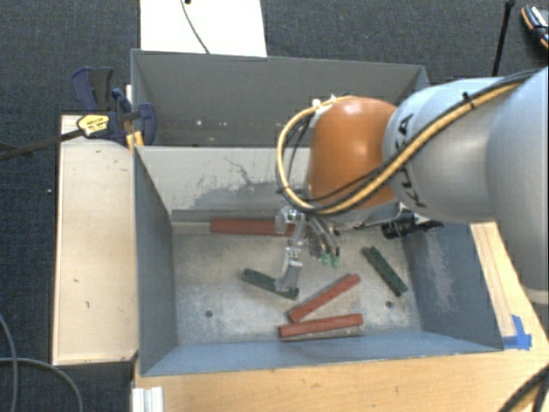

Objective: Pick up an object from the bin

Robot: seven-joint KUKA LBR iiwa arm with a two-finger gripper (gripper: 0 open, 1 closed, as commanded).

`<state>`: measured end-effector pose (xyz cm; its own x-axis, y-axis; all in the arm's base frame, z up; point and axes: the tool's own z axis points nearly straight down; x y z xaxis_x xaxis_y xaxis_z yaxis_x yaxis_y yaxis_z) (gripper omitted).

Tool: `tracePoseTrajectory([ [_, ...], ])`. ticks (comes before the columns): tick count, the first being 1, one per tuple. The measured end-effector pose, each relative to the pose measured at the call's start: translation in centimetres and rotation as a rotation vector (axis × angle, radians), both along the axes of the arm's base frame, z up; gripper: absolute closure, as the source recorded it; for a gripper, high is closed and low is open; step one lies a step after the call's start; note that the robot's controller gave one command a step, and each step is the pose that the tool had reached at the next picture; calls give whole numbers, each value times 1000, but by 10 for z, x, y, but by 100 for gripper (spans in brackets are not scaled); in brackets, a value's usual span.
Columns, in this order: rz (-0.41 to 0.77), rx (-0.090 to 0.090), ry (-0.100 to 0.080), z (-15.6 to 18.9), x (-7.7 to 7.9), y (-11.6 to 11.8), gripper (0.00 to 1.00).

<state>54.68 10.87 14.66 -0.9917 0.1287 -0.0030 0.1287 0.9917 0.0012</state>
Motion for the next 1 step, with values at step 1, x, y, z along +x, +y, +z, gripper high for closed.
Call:
tracePoseTrajectory([
  [1,18,-1,4,7,-20,6,0],
])
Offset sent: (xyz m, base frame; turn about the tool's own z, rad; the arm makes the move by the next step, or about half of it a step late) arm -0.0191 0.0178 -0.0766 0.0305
